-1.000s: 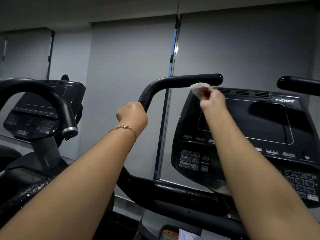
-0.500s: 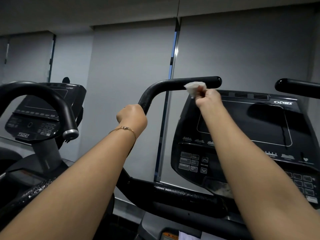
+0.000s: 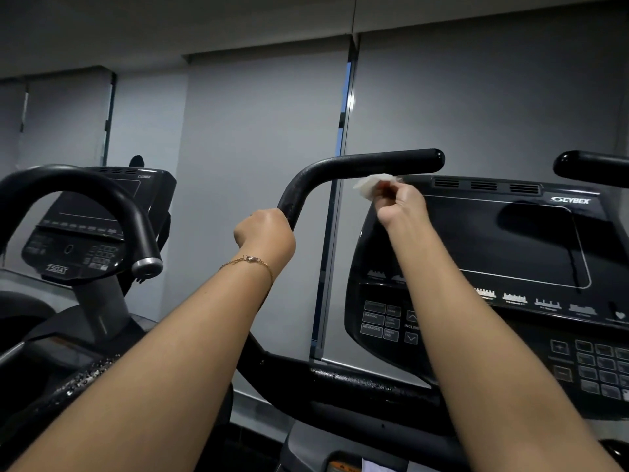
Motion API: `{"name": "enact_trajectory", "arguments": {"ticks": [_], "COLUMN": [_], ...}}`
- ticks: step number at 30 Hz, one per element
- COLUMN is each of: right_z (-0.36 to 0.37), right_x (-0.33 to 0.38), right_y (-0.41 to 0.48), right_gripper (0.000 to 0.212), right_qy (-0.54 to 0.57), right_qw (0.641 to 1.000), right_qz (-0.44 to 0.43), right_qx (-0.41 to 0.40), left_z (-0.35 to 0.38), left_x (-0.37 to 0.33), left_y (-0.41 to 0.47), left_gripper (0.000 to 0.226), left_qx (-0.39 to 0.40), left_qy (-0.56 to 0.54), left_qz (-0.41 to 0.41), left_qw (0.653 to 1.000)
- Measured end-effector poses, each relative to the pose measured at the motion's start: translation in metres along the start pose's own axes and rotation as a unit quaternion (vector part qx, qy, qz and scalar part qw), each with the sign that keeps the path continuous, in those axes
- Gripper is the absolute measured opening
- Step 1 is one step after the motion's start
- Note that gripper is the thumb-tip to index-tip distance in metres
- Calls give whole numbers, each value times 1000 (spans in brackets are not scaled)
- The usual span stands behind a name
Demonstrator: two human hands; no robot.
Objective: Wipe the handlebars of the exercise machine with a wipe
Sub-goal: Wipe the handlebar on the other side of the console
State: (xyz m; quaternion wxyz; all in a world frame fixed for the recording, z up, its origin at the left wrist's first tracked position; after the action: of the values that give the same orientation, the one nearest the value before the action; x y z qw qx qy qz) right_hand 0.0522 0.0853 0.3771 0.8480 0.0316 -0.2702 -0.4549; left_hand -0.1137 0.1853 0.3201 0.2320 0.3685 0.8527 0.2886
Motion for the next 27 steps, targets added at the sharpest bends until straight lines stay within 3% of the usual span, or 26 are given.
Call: {"name": "enact_trajectory", "arguments": {"ticks": [5, 14, 18, 23, 27], "right_z": [6, 22, 23, 26, 21], "right_x": [-1, -40, -26, -54, -47], "right_y": [8, -4, 12, 7, 13], "right_gripper": [30, 24, 23, 21, 25], "right_qy": [29, -138, -75, -177, -201], "right_qw": [999, 984, 992, 975, 974], "right_qz": [11, 109, 96, 134, 105], "right_qx": [-8, -1, -46, -9, -19], "left_z": [2, 3, 3, 3, 3], "left_x": [-2, -1, -1, 0, -1], "left_y": [1, -2, -4, -3, -4], "left_gripper": [31, 32, 33, 34, 33], "left_qx": [-2, -3, -6, -3, -6], "left_qy": [7, 11, 16, 14, 4], "left_qz": [3, 3, 1, -3, -4], "left_qw": [1000, 1000, 1000, 1000, 1000]}}
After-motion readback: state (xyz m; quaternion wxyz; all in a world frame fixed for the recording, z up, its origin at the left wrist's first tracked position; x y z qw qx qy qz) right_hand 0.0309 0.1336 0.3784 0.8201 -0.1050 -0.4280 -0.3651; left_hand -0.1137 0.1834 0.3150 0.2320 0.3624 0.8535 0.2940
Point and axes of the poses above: each hand's wrist, its own y-axis towards the middle knuckle, its own z-axis out of the palm, x = y × z, the point moved 4 cm from there along y, towards the middle knuckle, and after that the axes turned 12 degrees about z, right-handed, at the moved point
